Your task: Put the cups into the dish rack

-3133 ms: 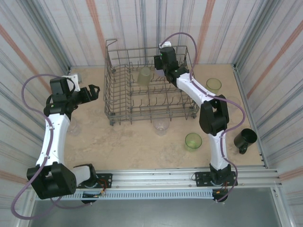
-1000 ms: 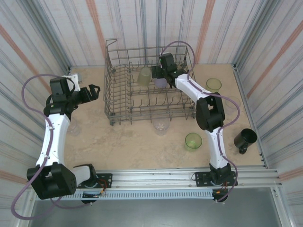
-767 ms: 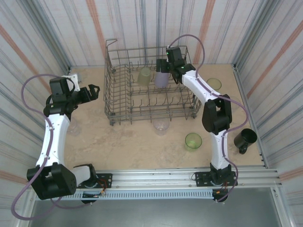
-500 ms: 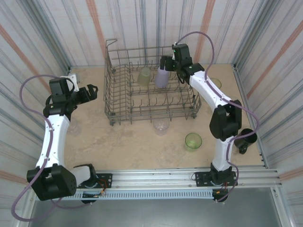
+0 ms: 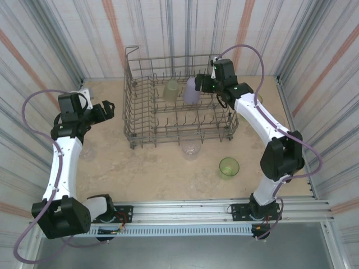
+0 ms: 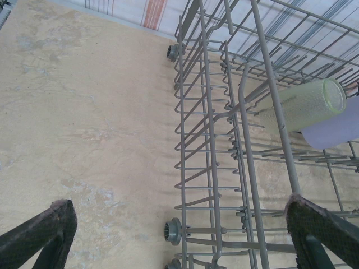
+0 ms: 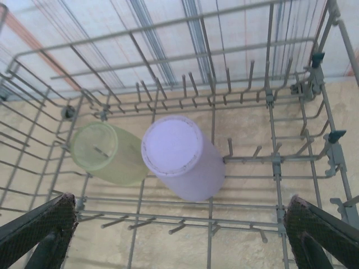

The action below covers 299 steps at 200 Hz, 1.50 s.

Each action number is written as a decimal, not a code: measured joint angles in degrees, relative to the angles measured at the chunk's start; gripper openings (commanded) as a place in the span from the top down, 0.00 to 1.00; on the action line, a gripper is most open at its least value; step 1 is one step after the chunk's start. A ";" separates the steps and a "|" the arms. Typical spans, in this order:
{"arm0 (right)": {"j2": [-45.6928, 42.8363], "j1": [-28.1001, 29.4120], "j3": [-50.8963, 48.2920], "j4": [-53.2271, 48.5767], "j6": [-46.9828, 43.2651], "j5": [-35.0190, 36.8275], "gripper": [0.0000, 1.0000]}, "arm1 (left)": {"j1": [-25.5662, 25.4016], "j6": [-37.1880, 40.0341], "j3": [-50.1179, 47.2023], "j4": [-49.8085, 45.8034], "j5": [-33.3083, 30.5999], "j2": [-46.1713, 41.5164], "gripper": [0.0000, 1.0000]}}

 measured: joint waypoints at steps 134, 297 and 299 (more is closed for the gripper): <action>-4.37 -10.73 -3.80 -9.09 -2.84 -1.51 0.01 | 0.04 -0.04 0.02 -0.31 -0.94 -0.83 0.01; 8.90 -19.43 8.52 -20.83 -5.97 -1.07 0.18 | 0.79 -0.24 0.02 0.00 -1.20 -1.29 0.01; 8.94 -19.43 8.59 -20.90 -5.99 -1.07 0.18 | 0.79 -0.24 0.02 0.02 -1.22 -1.29 0.01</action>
